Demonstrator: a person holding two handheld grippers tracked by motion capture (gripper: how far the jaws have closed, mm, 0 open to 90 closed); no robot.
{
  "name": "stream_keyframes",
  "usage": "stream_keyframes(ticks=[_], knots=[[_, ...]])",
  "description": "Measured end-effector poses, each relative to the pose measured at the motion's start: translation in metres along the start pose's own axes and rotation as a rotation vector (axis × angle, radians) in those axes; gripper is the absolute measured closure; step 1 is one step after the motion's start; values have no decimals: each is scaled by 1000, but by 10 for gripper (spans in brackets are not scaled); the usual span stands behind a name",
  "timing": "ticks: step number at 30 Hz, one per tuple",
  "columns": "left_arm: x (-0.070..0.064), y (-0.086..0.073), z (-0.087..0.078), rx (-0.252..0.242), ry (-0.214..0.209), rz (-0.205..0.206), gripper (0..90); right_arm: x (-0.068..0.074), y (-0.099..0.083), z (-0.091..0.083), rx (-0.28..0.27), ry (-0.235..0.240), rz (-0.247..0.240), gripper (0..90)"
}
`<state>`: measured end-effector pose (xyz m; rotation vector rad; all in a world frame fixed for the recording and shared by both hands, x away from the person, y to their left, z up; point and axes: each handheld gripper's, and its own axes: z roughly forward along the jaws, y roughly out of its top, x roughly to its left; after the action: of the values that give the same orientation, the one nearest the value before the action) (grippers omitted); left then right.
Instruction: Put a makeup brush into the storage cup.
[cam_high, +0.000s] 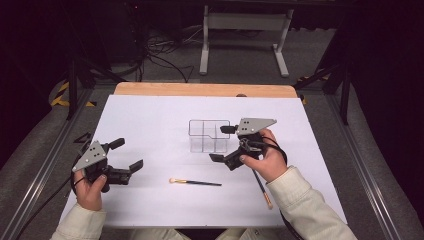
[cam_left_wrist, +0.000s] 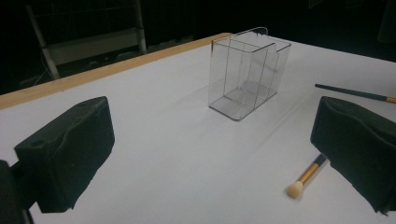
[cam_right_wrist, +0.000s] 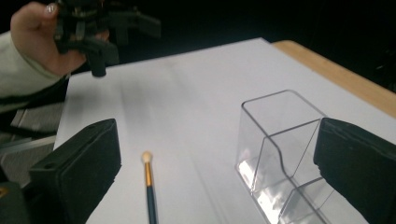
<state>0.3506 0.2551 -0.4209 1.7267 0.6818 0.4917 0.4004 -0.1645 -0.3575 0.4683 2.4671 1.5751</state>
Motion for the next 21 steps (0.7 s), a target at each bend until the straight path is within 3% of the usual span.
stream_keyframes(ticks=[4,13,21], knots=[[0,-1,1,3,-3,0,4,3,8,7,62,23,-22,15],[0,-2,1,18,2,6,5,5,22,18,141,50,-54,18],[0,-3,2,29,-4,3,5,7,31,29,288,78,-111,23]])
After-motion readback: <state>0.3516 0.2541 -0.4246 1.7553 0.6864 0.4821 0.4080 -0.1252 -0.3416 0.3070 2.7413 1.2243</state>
